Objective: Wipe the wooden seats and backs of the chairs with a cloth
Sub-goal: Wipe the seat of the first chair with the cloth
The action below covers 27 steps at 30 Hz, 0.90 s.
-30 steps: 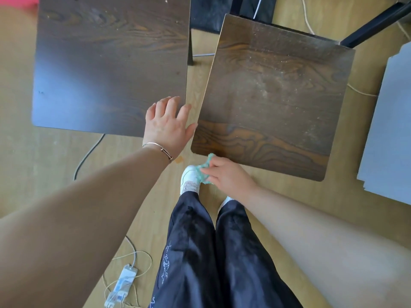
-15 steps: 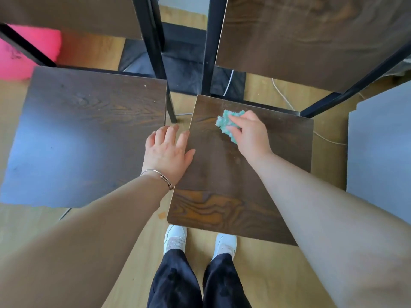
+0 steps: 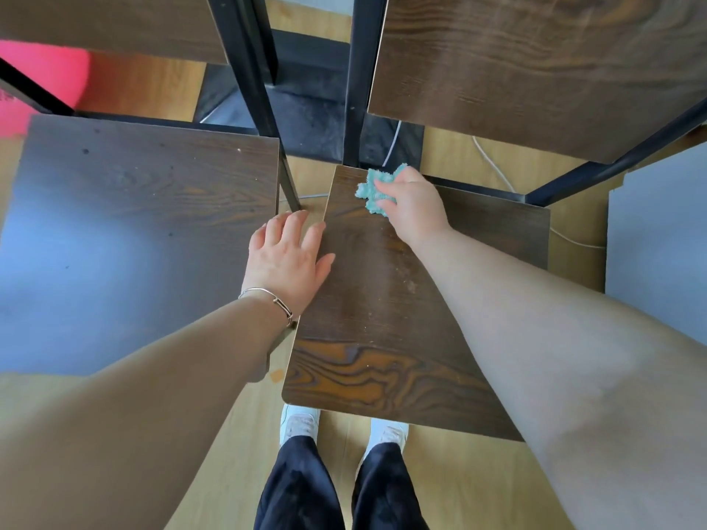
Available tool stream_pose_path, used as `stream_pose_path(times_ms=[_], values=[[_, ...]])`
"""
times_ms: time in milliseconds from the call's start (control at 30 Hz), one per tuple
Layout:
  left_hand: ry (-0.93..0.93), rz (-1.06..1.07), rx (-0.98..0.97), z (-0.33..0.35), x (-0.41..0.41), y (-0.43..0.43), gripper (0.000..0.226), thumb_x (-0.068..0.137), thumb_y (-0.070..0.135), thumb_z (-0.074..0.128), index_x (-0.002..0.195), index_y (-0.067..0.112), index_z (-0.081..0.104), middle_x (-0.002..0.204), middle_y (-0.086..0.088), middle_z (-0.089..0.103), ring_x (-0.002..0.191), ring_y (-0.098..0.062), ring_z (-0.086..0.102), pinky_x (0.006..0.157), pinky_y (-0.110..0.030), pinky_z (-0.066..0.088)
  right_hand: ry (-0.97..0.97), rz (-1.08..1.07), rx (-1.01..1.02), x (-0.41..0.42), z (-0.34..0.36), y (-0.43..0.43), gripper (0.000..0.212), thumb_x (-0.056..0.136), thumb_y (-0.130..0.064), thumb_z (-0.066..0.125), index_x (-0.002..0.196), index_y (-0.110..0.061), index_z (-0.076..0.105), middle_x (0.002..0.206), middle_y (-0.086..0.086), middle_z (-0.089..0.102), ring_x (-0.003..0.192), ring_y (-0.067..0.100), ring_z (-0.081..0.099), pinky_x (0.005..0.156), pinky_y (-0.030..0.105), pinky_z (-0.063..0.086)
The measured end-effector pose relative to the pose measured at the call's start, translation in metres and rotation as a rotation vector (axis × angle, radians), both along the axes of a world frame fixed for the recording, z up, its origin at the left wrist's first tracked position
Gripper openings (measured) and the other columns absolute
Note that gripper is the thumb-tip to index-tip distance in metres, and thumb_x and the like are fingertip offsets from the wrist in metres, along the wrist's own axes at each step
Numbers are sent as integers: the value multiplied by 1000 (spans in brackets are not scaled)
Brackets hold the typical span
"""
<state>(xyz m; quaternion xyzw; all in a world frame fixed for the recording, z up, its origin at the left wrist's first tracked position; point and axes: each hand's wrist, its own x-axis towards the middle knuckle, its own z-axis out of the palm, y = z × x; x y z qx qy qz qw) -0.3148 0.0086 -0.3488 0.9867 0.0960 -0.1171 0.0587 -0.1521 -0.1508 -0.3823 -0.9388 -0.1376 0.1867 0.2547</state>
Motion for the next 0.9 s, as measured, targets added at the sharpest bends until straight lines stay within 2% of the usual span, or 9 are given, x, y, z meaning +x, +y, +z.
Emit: stream_pose_path(times_ms=[33,100,167,233,400,567,767,900], values=[[17,1,-6,-1,-5,0,52,97,49,40,140,21,40,146,-10,38,132,-34,33,104,-50,33,-3,4,3,-8,-1,-3,28,97,-31,59,123,-19,62,103,-14,49,77,0,49,58,4,39],[35,7,-26,-2,-17,-1,51,97,48,41,140,20,41,146,-11,38,132,-35,33,104,-50,34,-25,48,-8,-26,0,-7,29,97,-30,59,124,-20,63,104,-15,48,83,2,49,65,4,39],[46,17,-43,-3,-31,-4,51,97,47,41,140,19,41,146,-11,37,132,-36,33,103,-50,35,-25,105,-21,-47,-2,-13,29,97,-29,59,123,-18,64,102,-14,48,84,4,48,69,8,41],[61,18,-51,-2,-47,-9,51,97,47,41,141,20,39,146,-10,37,132,-36,33,104,-50,34,6,123,-2,-69,0,-20,28,97,-28,59,121,-14,65,101,-10,51,83,5,48,70,11,42],[113,8,-61,0,-86,-18,51,98,47,38,141,20,38,146,-10,37,131,-36,33,104,-50,35,20,204,23,-129,7,-34,36,90,-25,70,125,-14,67,114,4,61,101,17,57,84,16,39],[143,20,-56,2,-120,-23,49,99,47,36,141,21,38,147,-9,37,132,-35,32,106,-50,34,86,248,53,-187,9,-50,32,87,-25,73,116,-13,72,105,5,61,92,21,59,80,26,46],[159,23,-60,8,-143,-25,47,99,46,38,139,21,40,145,-9,38,130,-35,34,103,-51,36,226,268,81,-256,10,-74,29,82,-18,76,109,-11,75,104,5,64,88,23,62,77,25,43],[177,40,-64,14,-153,-29,47,98,45,42,137,18,43,143,-11,40,128,-37,35,101,-52,35,317,335,60,-299,14,-85,25,83,-15,72,107,-11,76,106,6,64,97,26,63,80,32,48]])
